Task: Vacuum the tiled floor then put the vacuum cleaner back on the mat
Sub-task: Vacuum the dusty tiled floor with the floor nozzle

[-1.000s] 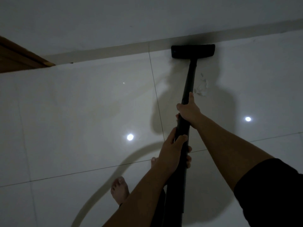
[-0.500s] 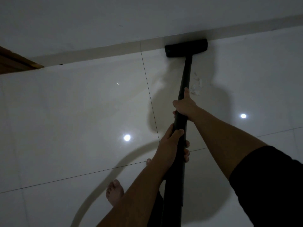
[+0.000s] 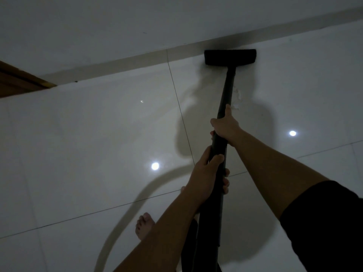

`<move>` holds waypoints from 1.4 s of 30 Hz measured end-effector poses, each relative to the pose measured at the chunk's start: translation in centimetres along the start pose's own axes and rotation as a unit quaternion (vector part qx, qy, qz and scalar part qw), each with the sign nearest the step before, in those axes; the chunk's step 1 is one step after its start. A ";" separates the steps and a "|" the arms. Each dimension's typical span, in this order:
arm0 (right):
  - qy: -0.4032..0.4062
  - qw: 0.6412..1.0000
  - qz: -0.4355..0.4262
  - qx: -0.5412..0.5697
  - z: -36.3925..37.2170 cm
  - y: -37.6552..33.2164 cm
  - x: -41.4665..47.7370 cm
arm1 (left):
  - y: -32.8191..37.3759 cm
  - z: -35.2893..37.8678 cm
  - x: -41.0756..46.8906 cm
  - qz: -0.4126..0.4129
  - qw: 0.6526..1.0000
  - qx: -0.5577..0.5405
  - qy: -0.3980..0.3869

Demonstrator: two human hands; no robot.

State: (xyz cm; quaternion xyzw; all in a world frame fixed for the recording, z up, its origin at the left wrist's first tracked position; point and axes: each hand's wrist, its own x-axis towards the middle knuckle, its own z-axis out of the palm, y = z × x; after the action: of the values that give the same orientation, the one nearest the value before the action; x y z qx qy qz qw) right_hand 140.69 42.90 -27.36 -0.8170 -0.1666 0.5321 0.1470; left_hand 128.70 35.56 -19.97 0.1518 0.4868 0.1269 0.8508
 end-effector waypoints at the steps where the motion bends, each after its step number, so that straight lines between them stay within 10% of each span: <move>1: 0.002 1.000 0.000 -0.001 -0.1 0.1 -0.3 | -0.1 0.1 -0.2 0.000 1.000 0.002 0.001; 42: 0.027 0.994 0.062 0.087 4.2 8.9 -8.8 | -5.8 -3.3 -9.4 -0.052 0.995 0.088 -0.022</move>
State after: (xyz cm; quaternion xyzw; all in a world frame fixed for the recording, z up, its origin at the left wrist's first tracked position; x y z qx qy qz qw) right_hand 134.54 31.34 -25.52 -0.8237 -0.0647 0.5308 0.1888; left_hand 121.55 27.23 -16.38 0.2029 0.4849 0.0356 0.8500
